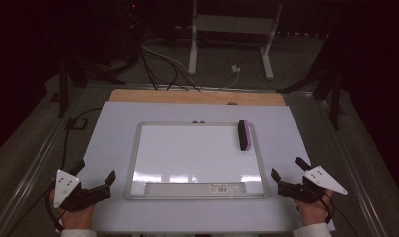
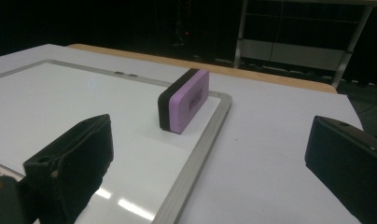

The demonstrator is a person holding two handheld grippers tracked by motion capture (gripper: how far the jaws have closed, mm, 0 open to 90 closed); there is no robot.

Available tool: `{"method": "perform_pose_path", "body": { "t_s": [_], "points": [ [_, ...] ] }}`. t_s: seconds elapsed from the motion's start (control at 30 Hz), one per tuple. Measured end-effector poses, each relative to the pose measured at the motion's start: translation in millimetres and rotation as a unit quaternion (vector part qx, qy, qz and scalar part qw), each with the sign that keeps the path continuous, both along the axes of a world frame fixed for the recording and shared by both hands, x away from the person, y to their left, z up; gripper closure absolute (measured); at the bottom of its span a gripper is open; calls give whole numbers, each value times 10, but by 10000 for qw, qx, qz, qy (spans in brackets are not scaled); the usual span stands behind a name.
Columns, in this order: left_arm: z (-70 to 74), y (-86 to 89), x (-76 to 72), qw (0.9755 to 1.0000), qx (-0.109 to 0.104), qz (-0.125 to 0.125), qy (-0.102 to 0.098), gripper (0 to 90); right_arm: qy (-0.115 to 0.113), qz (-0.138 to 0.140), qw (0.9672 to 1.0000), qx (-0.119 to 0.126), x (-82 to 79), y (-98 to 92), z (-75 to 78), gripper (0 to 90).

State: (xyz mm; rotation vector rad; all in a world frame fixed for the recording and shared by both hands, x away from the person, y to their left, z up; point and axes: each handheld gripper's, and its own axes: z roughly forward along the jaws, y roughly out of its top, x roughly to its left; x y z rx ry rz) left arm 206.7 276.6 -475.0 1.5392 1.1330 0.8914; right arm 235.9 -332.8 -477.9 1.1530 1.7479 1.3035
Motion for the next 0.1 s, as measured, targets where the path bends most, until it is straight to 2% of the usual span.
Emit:
{"method": "perform_pose_path", "body": {
  "t_s": [0.1],
  "points": [
    [2,-7,1,10000,13,-18,11,5,17,-19,10000,30,-1,-19,-3,17]
  ]
}}
